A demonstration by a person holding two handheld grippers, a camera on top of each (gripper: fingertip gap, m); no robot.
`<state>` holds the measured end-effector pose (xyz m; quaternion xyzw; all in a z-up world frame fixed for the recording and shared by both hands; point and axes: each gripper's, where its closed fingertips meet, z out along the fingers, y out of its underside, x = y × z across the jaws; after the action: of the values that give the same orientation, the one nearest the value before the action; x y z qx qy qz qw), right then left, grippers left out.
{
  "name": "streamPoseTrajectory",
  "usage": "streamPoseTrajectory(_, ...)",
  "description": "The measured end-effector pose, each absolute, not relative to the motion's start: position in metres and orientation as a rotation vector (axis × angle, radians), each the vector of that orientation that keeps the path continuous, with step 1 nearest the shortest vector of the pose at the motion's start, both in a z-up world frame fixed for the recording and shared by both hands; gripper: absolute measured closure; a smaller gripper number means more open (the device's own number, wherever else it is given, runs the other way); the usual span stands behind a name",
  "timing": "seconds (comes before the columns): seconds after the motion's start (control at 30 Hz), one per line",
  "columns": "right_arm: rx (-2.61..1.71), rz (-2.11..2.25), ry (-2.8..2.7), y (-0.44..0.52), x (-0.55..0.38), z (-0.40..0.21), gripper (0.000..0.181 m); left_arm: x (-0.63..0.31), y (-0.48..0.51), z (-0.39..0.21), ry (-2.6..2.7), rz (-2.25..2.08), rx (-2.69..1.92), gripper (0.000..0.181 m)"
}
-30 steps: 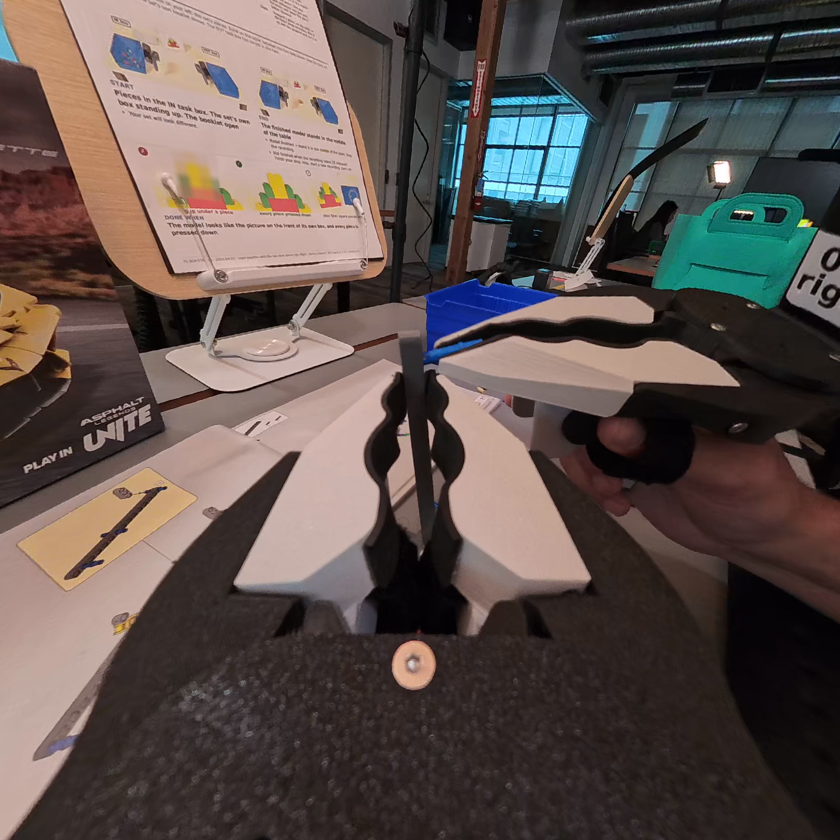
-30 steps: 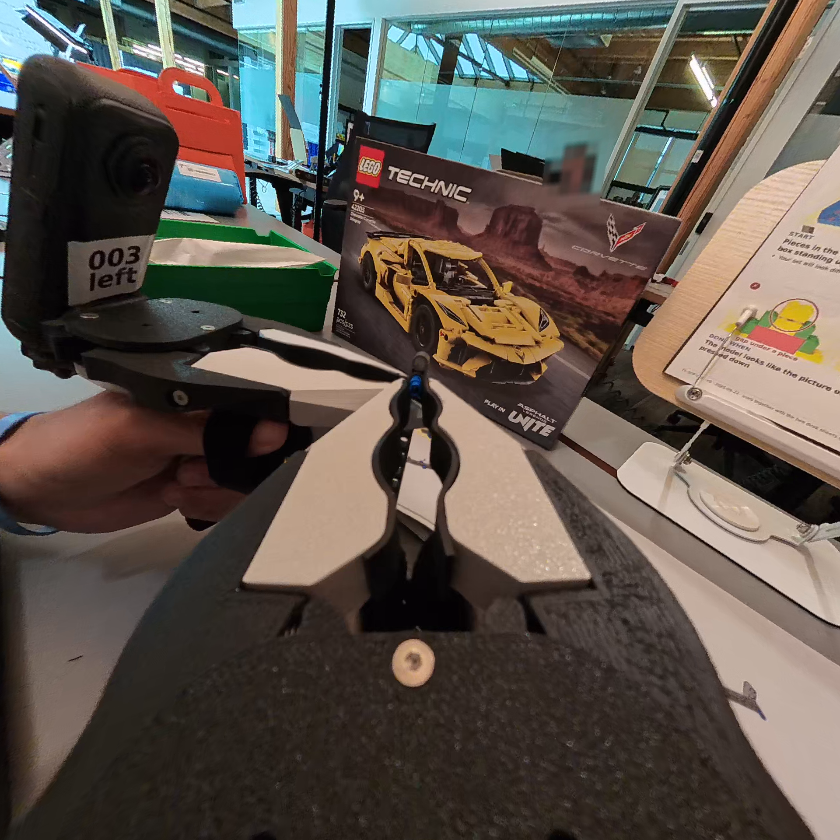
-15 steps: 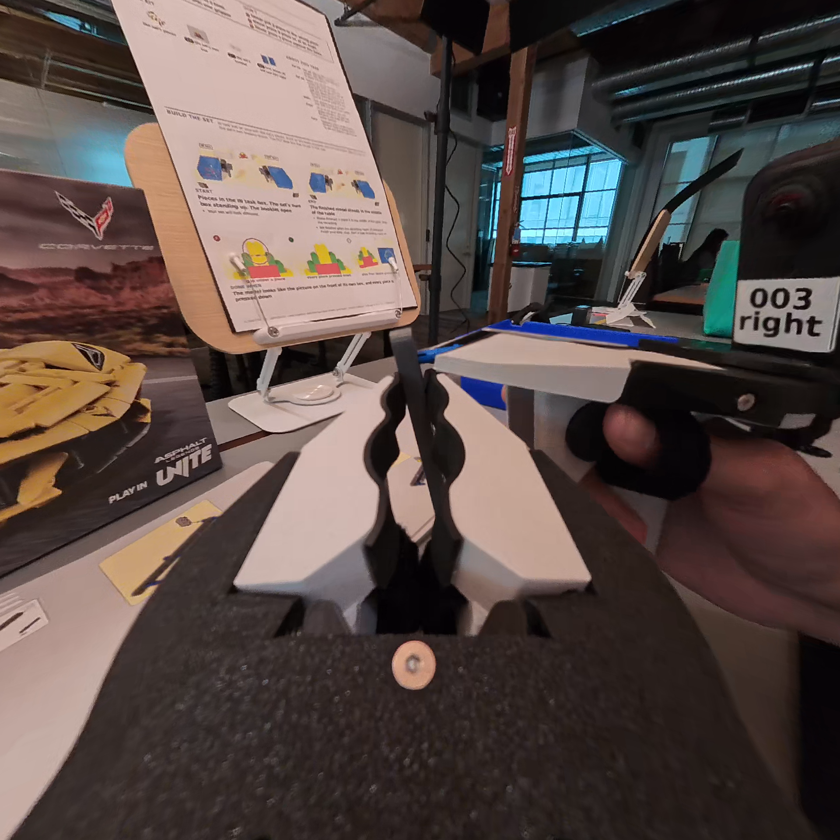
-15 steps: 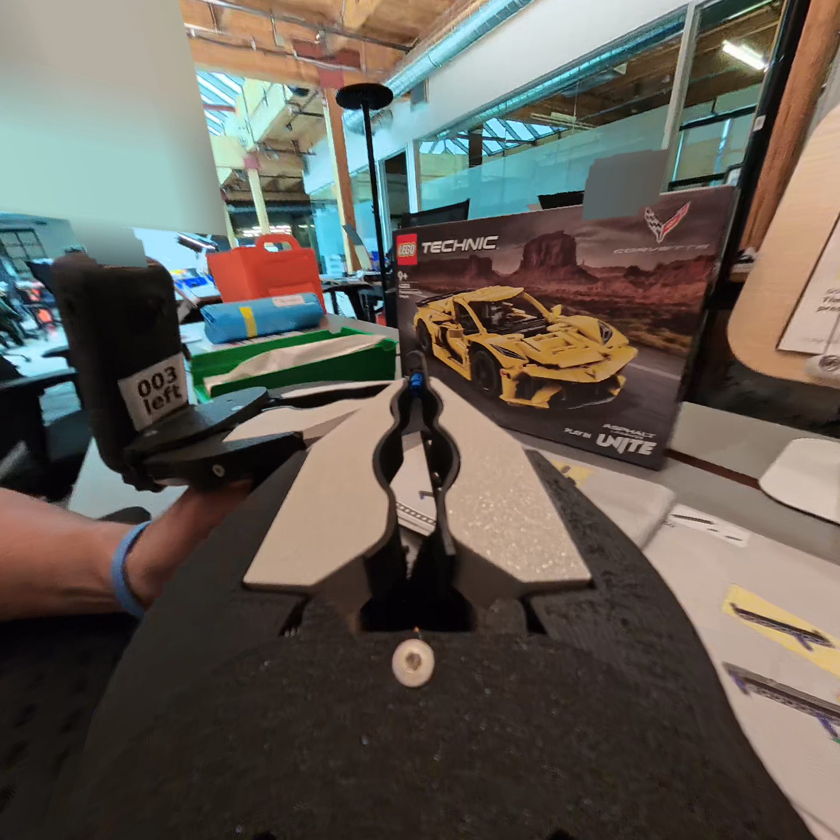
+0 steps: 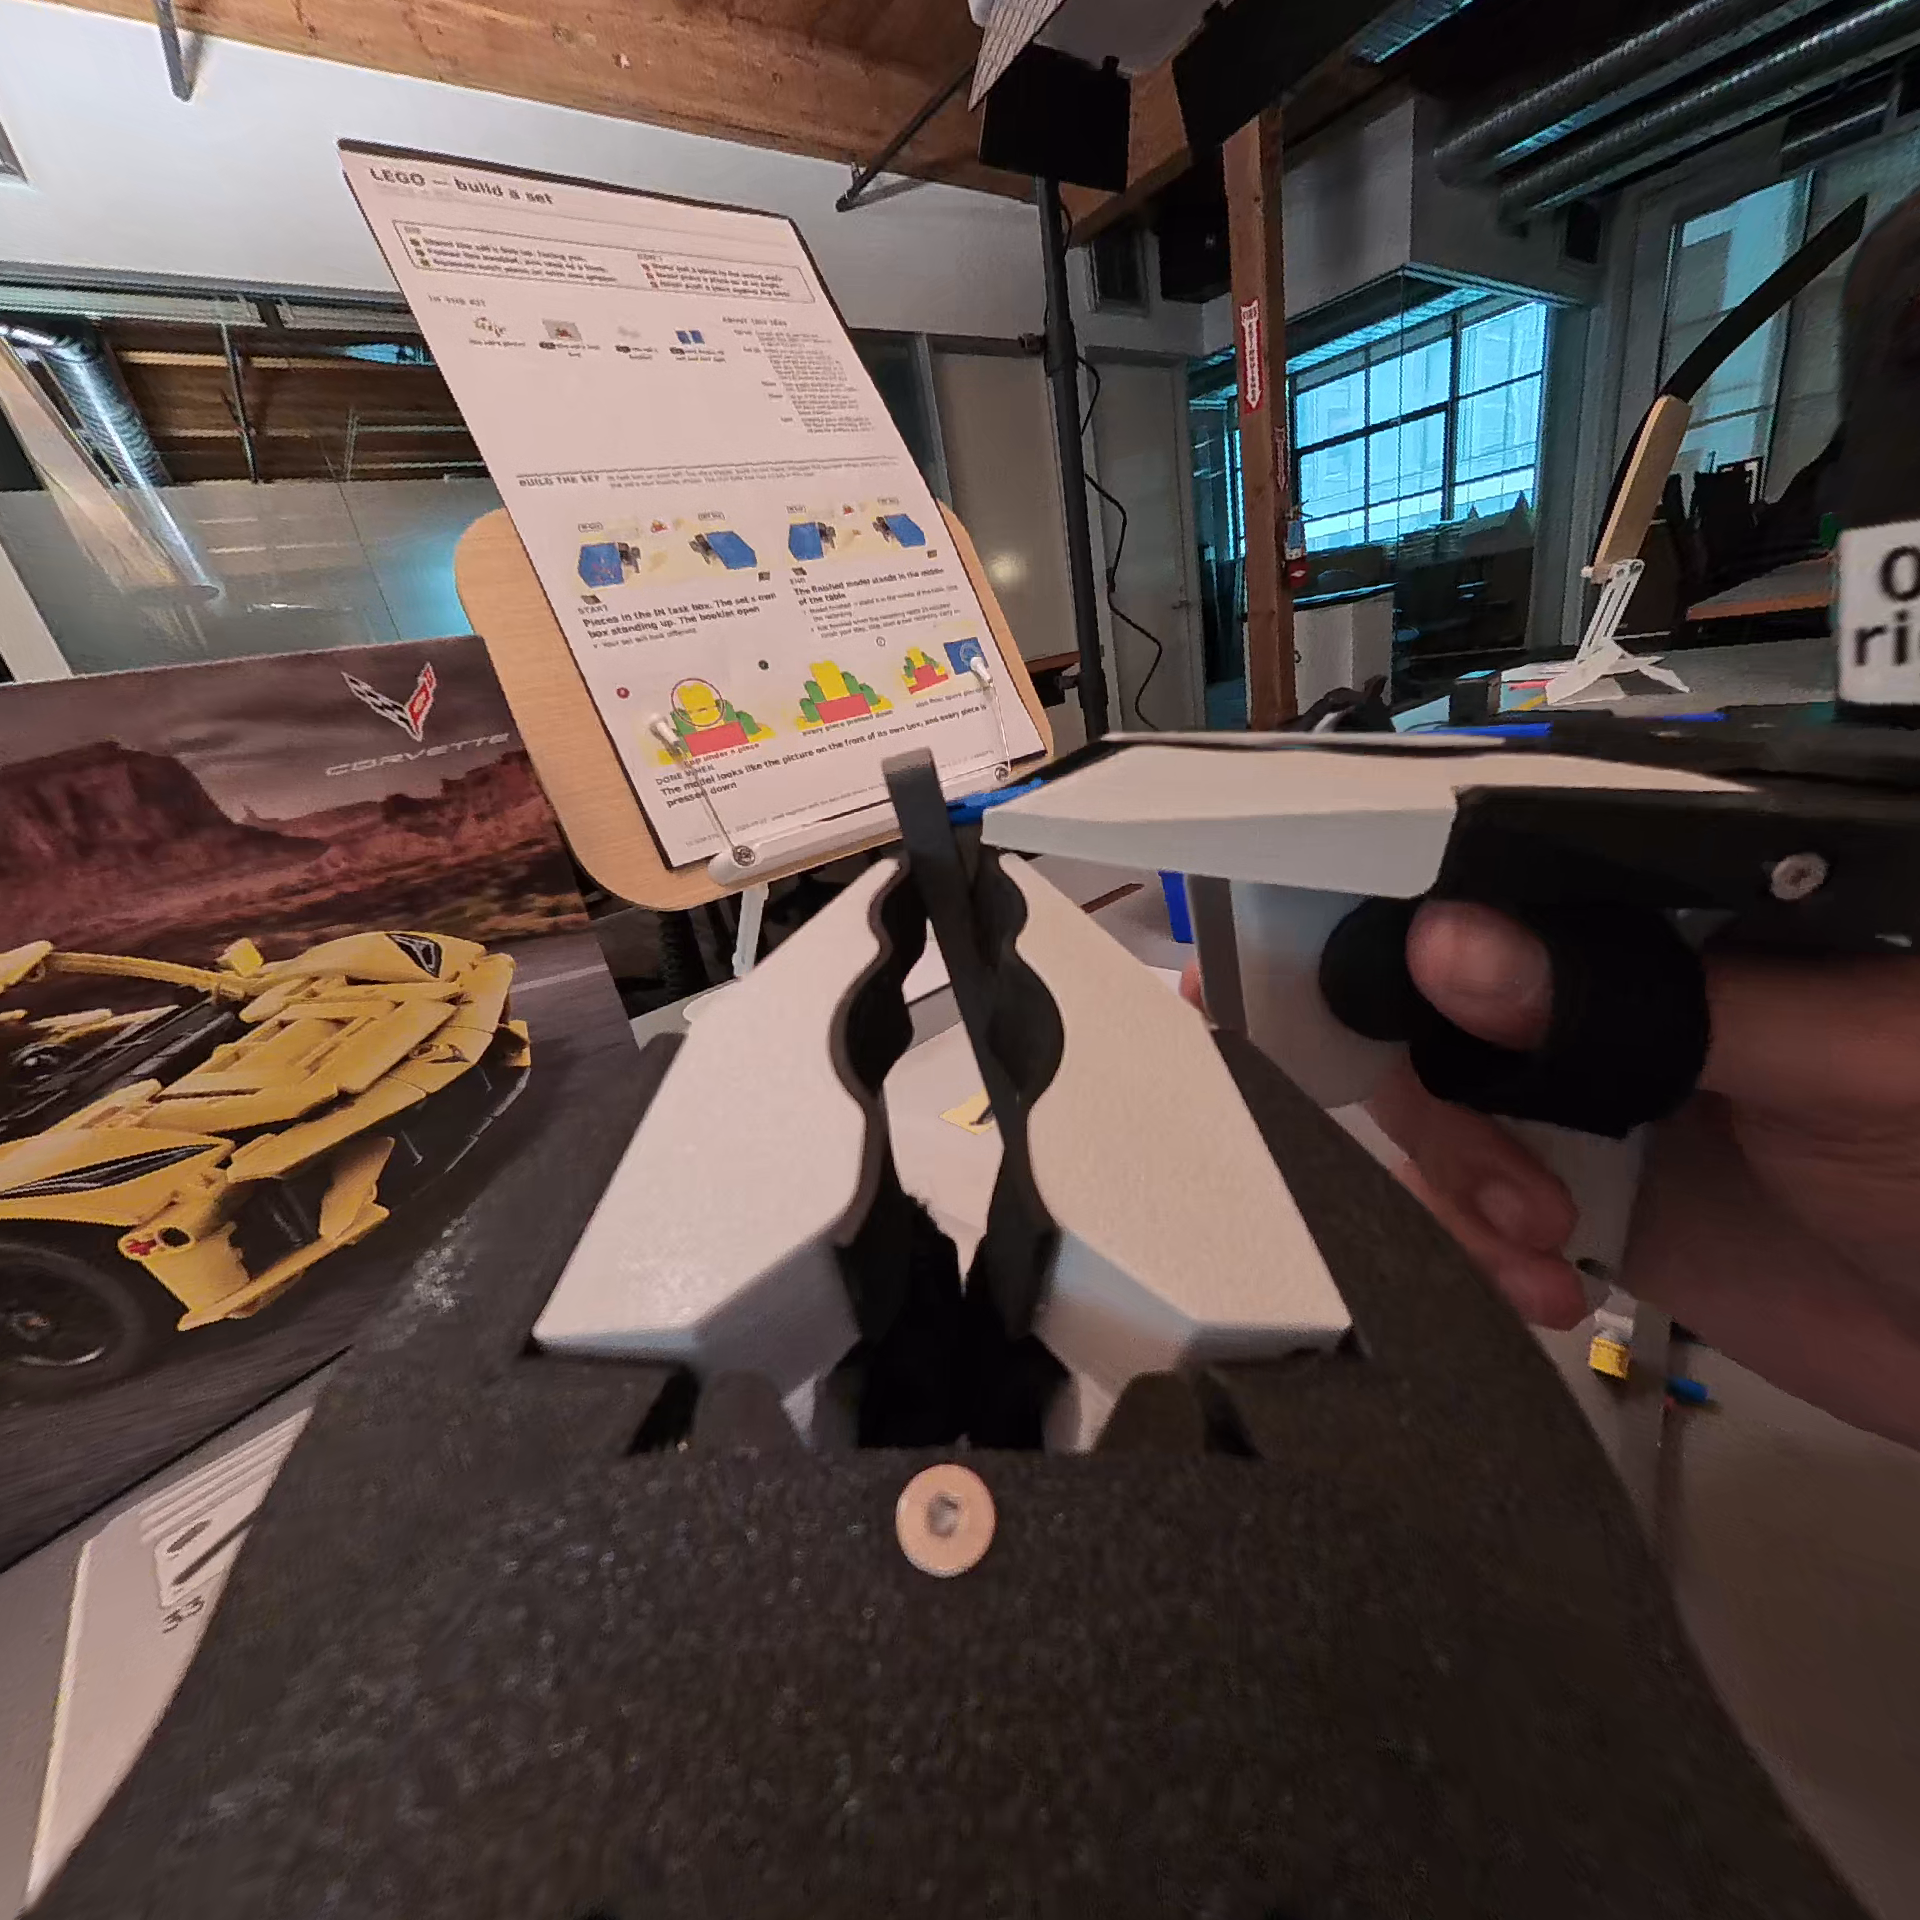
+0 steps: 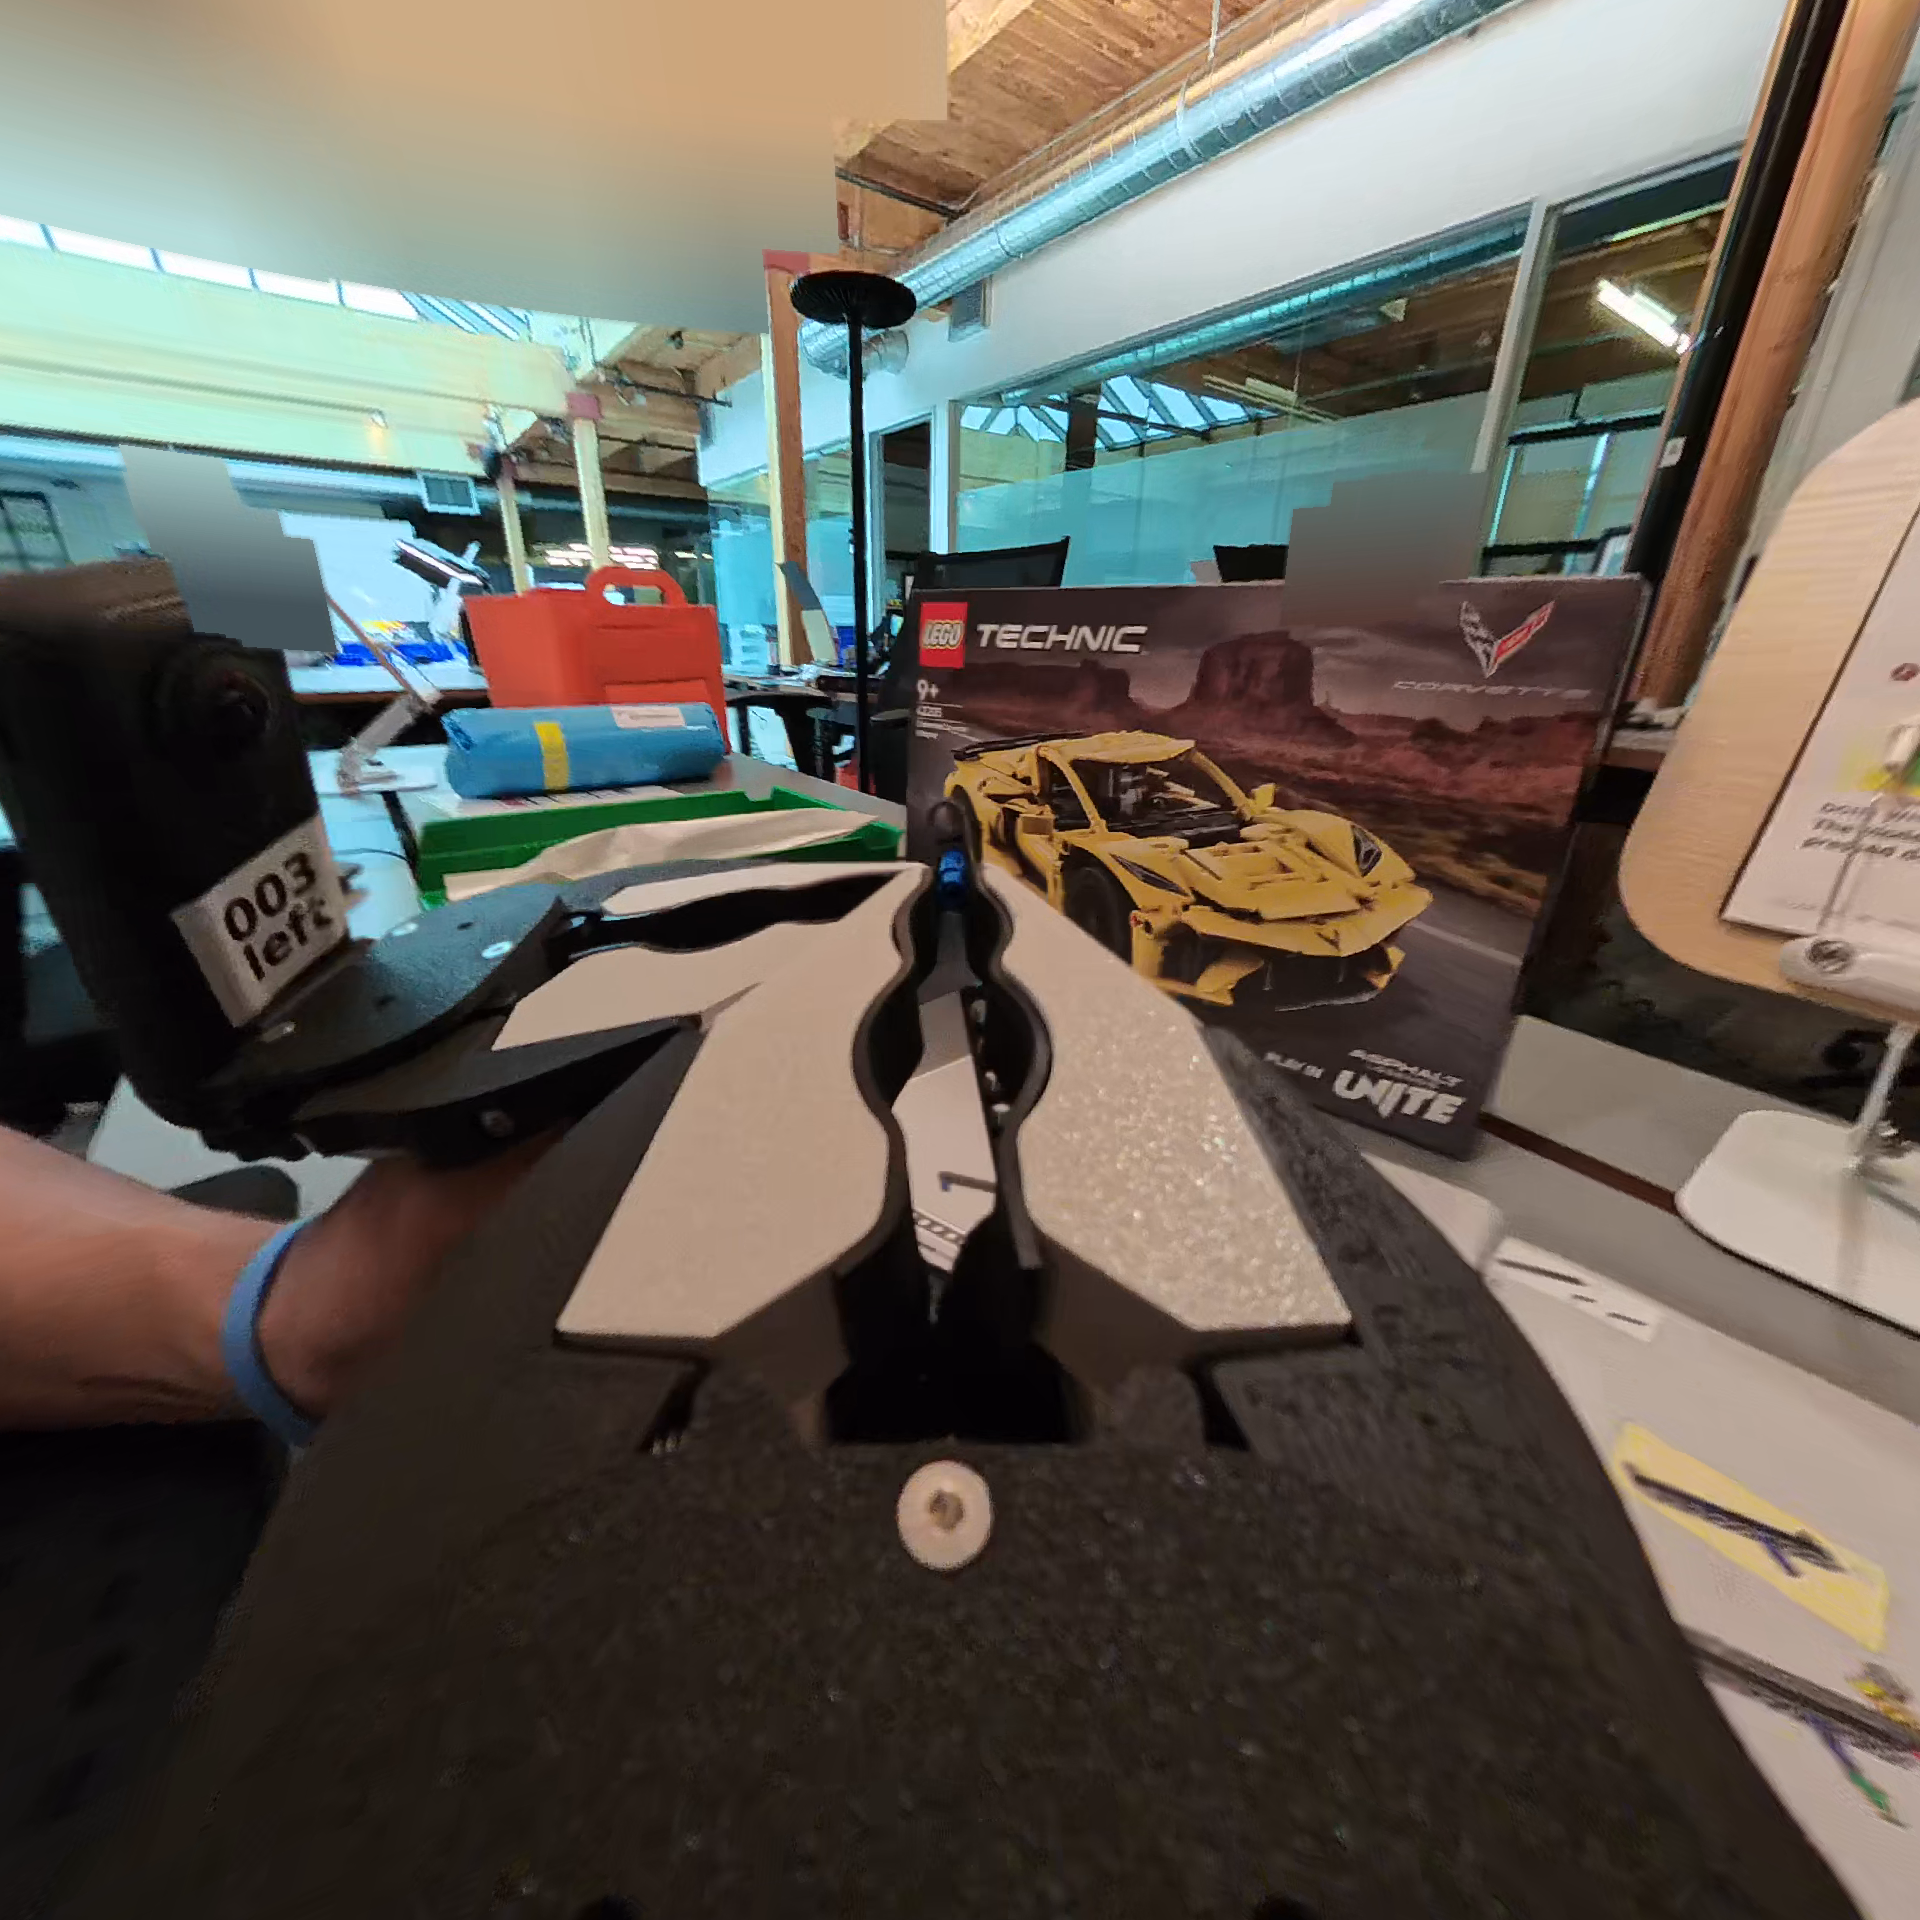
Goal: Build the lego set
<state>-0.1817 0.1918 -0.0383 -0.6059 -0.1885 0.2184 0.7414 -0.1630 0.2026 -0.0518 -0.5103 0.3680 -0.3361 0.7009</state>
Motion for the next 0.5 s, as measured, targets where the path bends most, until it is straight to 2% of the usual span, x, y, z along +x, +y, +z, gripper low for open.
streamPoseTrajectory(0.13,-1.335,0.559,-0.388,0.1927,-0.1825,-0.0388,0.178,-0.1633,0.2028,-0.0524,0.808,-0.756,-1.148,0.173)
streamPoseTrajectory(0.27,-1.325,0.354,-0.487,0.1906,-0.1809,-0.0388,0.178,-0.1642,0.2035,-0.0515,0.868,-0.599,-1.078,0.173)
streamPoseTrajectory(0.4,-1.339,0.358,-0.507,0.1904,-0.1787,-0.0427,0.178,-0.1632,0.2043,-0.0544,0.931,-0.517,-1.040,0.173)
streamPoseTrajectory(0.5,-1.360,0.530,-0.450,0.1904,-0.1785,-0.0437,0.178,-0.1626,0.2044,-0.0553,0.964,-0.504,-1.028,0.173)
